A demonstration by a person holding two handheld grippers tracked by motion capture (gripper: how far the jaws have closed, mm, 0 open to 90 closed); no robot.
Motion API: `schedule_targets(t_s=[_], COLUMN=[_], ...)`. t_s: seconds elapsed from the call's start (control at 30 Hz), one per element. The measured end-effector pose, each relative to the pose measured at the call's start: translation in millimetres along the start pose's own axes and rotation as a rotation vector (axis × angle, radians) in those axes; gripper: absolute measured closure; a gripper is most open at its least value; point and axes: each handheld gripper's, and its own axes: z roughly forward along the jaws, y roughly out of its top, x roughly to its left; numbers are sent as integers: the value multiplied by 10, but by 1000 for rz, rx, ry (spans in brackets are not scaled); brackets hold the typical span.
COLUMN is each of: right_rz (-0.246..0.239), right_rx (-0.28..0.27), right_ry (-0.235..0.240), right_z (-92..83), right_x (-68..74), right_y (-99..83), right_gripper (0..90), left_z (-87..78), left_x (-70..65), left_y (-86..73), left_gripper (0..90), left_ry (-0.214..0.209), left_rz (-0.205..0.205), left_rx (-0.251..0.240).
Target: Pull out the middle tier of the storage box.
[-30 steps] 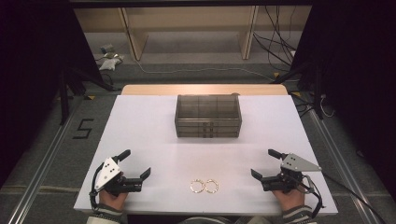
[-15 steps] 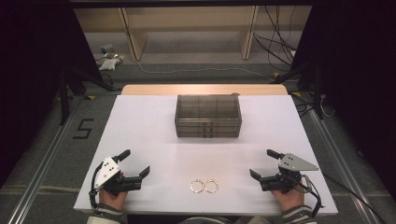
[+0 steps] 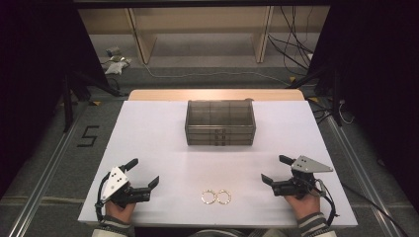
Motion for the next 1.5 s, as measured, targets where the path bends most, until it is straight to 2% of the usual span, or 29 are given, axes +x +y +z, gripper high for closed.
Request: schedule_targets(t_s=[0.17, 0.2, 0.23, 0.27, 0.37, 0.4, 0.43, 0.47, 0.53, 0.67, 0.83, 0.93, 1.03, 1.17, 1.37, 1.5], right_rz=[9, 4, -31, -31, -45, -49, -49, -53, -88, -108, -146, -162, -180, -189, -176, -181], right_rx=[-12, -18, -34, -34, -16, 38, 38, 64, 106, 122, 106, 142, 152, 167, 139, 158], right_ry=[33, 44, 28, 28, 30, 31, 31, 32, 25, 41, 55, 57, 55, 70, 115, 127], right_z=[51, 62, 83, 83, 127, 153, 153, 172, 234, 295, 371, 425, 448, 494, 527, 578], right_x=[66, 82, 123, 123, 147, 153, 153, 158, 182, 193, 231, 245, 272, 291, 295, 316], right_y=[86, 109, 148, 148, 205, 262, 262, 290, 350, 396, 442, 459, 502, 570, 638, 671], right_gripper=[38, 38, 38, 38, 35, 36, 36, 35, 36, 35, 8, 6, 11, 11, 14, 23], left_z=[6, 6, 5, 5, 5, 5, 6, 6, 7, 8, 8, 10, 11, 11, 14, 14], left_x=[-11, -12, -10, -8, -5, -6, -7, -7, -7, -6, -6, -5, -6, -6, -7, -7], left_y=[-1, -1, -1, -1, 0, 0, 0, -1, 0, -1, 0, 0, 1, 1, -1, -1], left_gripper=[35, 36, 36, 36, 36, 36, 36, 36, 36, 36, 36, 36, 36, 36, 36, 36], left_ry=[-1, -1, -1, 0, -1, -1, -1, -1, 0, -1, -3, -3, -3, -3, -6, -6], left_rz=[8, 9, 11, 12, 11, 11, 11, 12, 13, 10, 9, 9, 9, 8, 8, 7], left_rx=[1, 1, 3, 2, 3, 3, 3, 2, 4, 5, 2, 5, 6, 6, 7, 6])
